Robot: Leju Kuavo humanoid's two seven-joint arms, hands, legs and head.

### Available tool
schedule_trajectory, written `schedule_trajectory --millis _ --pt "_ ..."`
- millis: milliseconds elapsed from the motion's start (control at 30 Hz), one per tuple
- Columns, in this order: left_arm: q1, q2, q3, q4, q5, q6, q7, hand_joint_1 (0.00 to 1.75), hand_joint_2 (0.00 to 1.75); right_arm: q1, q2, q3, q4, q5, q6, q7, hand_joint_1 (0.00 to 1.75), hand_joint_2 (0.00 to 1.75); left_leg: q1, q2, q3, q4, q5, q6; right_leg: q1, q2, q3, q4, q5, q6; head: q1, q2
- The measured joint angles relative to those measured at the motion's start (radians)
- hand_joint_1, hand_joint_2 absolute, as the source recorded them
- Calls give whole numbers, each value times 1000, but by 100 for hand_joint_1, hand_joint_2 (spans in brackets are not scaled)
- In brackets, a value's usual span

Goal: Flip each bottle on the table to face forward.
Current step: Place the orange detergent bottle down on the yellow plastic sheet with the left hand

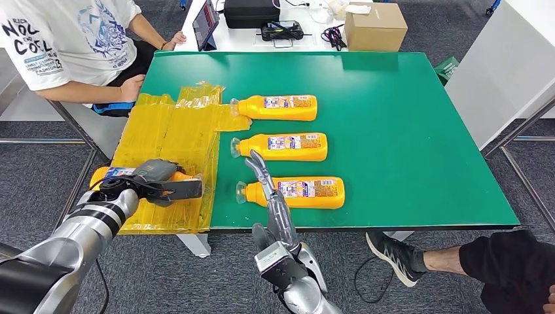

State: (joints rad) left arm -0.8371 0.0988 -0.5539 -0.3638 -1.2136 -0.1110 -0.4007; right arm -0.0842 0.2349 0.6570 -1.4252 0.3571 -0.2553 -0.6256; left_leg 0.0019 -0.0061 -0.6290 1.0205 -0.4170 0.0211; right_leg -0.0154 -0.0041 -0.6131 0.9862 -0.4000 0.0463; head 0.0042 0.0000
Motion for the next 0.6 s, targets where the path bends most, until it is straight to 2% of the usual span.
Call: schedule_trajectory --millis 100,400,600 --pt "6 1 0 0 32 -21 -29 0 0 -2 1 0 4 -1 8 0 0 0 0 0 0 0 0 0 0 0 0 0 0 0 0 0" --pt "39 12 31 -5 209 -102 -153 0 0 -14 6 1 30 -15 24 -1 0 0 0 -1 2 0 0 0 0 0 3 0 0 0 0 0" --pt "60 17 53 -19 276 -119 -188 0 0 -21 8 1 45 -20 30 -2 0 0 0 -2 4 0 0 0 0 0 4 0 0 0 0 0"
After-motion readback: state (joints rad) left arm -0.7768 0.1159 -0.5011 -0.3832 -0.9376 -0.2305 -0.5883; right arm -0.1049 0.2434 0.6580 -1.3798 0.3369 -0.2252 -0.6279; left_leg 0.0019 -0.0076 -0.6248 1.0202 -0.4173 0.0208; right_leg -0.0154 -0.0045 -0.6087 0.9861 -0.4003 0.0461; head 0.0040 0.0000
